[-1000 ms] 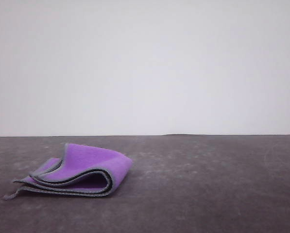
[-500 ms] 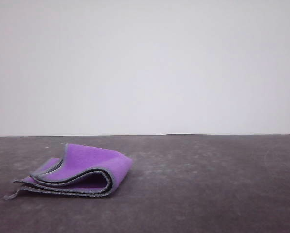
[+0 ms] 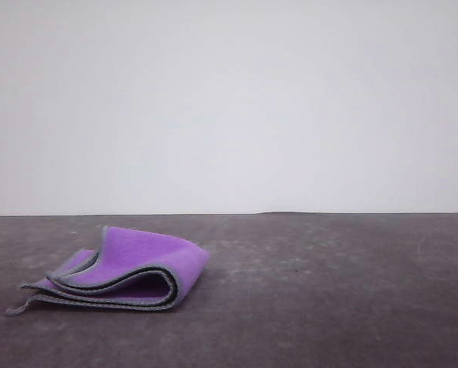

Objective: Fold clothes

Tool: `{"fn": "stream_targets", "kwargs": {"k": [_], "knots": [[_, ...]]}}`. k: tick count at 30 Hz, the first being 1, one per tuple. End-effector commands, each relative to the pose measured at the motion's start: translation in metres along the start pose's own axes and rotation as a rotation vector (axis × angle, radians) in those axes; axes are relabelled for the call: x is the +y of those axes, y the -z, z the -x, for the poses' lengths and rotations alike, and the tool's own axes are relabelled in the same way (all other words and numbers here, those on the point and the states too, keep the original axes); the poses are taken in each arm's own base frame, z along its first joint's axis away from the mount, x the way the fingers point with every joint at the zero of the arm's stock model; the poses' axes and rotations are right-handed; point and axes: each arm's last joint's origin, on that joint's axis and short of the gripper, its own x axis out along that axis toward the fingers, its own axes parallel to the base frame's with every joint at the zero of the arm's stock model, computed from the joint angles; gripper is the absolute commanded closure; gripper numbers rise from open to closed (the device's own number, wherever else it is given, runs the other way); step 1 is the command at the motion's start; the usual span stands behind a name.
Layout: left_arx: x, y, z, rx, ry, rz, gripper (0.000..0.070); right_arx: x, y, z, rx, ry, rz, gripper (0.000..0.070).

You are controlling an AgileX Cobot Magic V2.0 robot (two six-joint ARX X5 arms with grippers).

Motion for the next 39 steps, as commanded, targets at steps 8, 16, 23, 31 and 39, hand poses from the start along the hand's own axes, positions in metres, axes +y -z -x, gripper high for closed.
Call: {"fn": "stream_targets", "kwargs": {"k": [8,16,23,31,39], "knots": [[0.0010,0.0068,-0.0018,0.024,-0.008,0.002,0.0700,-0.0001,0.0000,-0.0005,-0.013,0.001,-0.015,0.0694],[0.0010,0.0068,-0.0018,0.024,-0.008,0.003,0.0700,-0.0001,0.0000,-0.0005,-0.013,0.001,-0.015,0.0694],[0.0010,0.0068,-0.0018,0.024,-0.008,0.003,0.0700,-0.0001,0.0000,-0.0005,-0.013,0.001,-0.015,0.0694],[0.0010,0.0068,-0.0018,0.024,-0.008,0.003,0.0700,-0.0001,0.0000,-0.0005,-0.013,0.001,-0.015,0.0694],[0.0010,0.0068,-0.0018,0.024,-0.008,0.003,0.0700,-0.0001,0.0000,-0.0005,-0.013,0.001,-0.015,0.0694]]}}
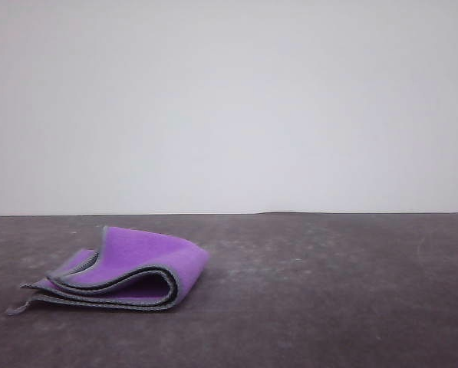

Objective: Fold clothes

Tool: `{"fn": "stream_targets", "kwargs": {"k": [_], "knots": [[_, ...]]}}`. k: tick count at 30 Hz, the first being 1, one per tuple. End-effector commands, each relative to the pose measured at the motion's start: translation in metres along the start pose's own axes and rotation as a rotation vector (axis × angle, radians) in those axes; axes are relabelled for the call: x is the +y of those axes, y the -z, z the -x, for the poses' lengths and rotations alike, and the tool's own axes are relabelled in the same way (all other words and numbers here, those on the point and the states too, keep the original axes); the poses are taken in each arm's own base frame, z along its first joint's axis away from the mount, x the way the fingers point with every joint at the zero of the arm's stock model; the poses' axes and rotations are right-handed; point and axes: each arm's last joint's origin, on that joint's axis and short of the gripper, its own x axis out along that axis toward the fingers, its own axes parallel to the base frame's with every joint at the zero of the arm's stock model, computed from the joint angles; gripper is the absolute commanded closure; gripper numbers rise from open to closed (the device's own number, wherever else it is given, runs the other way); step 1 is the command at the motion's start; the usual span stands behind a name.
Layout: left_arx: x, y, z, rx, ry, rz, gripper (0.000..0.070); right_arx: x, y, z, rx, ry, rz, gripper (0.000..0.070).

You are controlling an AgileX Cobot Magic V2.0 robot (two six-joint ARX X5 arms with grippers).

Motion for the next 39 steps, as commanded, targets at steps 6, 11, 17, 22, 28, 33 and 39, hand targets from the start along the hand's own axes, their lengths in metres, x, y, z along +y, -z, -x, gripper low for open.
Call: {"fn": "stream_targets", "kwargs": {"k": [6,11,17,22,28,33,39], "knots": [[0.0010,0.0068,-0.0018,0.024,-0.008,0.002,0.0700,-0.0001,0.0003,-0.0004,-0.008,0.001,-0.014,0.0694],[0.0010,0.0068,-0.0018,0.024,-0.008,0.003,0.0700,-0.0001,0.0003,-0.0004,-0.008,0.001,-0.014,0.0694],[0.0010,0.0068,-0.0018,0.024,-0.008,0.003,0.0700,-0.0001,0.0003,-0.0004,-0.008,0.001,-0.014,0.0694],[0.0010,0.0068,-0.0018,0.024,-0.008,0.003,0.0700,-0.0001,0.0003,-0.0004,-0.008,0.001,-0.014,0.0694],[0.0010,0.0068,-0.0018,0.024,-0.008,0.003,0.0700,-0.0001,0.0003,-0.0004,-0.008,0.001,-0.014,0.0694],[0.0010,0.0068,-0.0018,0.024,-0.008,0.002,0.0700,-0.0001,0.0003,-0.0004,-0.008,0.001,-0.014,0.0694],[0.0010,0.0068,-0.0018,0.024,-0.008,0.003,0.0700,-0.0001,0.0003,-0.0004,-0.008,0.001,-0.014,0.0694]]}}
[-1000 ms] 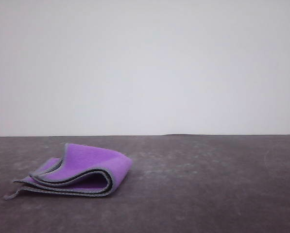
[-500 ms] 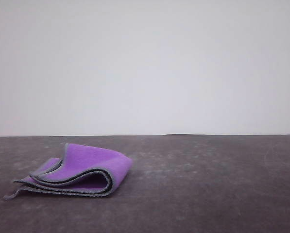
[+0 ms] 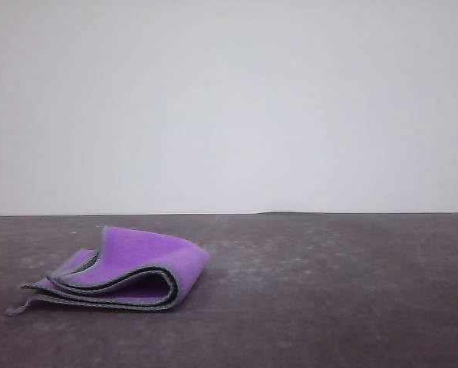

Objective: Fold clothes

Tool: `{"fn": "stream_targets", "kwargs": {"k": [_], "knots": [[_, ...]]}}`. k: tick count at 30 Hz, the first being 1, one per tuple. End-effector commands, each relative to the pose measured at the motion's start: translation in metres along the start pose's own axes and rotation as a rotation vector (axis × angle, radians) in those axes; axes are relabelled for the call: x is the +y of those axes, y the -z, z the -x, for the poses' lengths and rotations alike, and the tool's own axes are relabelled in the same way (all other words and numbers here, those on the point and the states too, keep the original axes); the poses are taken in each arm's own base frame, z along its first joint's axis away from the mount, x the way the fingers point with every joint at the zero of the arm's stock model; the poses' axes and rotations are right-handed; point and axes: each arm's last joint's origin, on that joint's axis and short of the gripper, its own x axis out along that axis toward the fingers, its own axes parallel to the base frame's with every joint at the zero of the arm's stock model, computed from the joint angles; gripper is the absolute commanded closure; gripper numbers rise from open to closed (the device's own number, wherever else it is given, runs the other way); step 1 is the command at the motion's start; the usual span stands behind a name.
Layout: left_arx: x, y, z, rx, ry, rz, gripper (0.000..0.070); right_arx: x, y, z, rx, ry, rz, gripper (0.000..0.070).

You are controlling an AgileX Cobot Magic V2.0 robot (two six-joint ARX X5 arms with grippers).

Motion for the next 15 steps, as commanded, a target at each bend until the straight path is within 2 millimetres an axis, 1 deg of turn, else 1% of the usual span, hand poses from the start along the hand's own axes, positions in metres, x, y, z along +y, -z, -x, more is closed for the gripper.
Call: {"fn": "stream_targets", "kwargs": {"k": [1,15], "knots": [[0.0010,0.0068,-0.0018,0.024,-0.008,0.003,0.0700,-0.0001,0.0003,-0.0004,-0.008,0.001,-0.014,0.0694],[0.0010,0.0068,-0.0018,0.024,-0.008,0.003,0.0700,-0.0001,0.0003,-0.0004,-0.008,0.001,-0.014,0.0694]]}}
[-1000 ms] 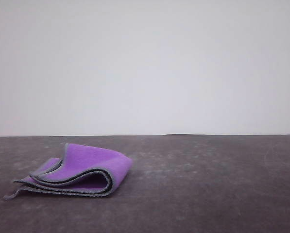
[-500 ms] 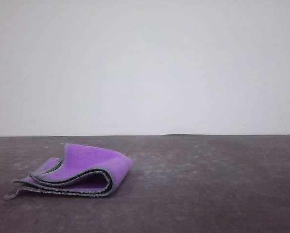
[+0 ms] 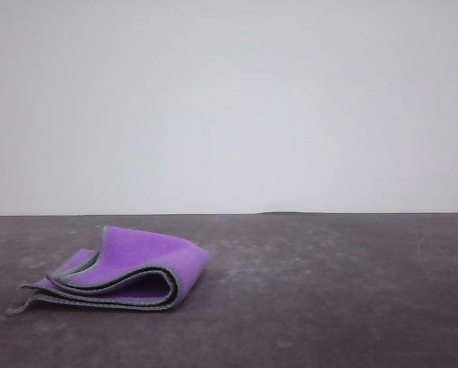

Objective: Fold clothes

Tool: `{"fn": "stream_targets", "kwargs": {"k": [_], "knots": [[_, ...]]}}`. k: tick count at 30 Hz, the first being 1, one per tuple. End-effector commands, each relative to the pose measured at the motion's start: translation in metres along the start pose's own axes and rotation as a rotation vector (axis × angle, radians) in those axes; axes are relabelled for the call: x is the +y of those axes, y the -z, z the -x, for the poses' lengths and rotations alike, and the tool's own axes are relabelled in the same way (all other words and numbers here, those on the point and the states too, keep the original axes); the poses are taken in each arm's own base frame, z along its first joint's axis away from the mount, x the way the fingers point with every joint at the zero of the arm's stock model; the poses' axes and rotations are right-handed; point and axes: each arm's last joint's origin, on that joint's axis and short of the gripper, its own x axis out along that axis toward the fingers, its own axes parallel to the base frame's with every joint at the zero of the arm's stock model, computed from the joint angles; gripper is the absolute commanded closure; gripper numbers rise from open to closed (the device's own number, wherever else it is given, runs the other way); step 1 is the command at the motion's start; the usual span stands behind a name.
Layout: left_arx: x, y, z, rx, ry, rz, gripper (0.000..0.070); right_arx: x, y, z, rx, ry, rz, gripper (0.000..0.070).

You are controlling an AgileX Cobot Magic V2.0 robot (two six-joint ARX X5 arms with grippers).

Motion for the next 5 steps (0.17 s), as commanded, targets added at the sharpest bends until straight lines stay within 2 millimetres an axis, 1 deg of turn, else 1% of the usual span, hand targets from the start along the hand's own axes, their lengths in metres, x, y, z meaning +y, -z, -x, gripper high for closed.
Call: {"fn": "stream_targets", "kwargs": {"k": [1,5], "knots": [[0.0010,0.0068,-0.0018,0.024,-0.008,0.003,0.0700,-0.0001,0.0003,-0.0004,-0.008,0.001,-0.014,0.0694],[0.0010,0.0068,-0.0018,0.024,-0.008,0.003,0.0700,-0.0001,0.0003,-0.0004,-0.008,0.001,-0.014,0.0694]]}}
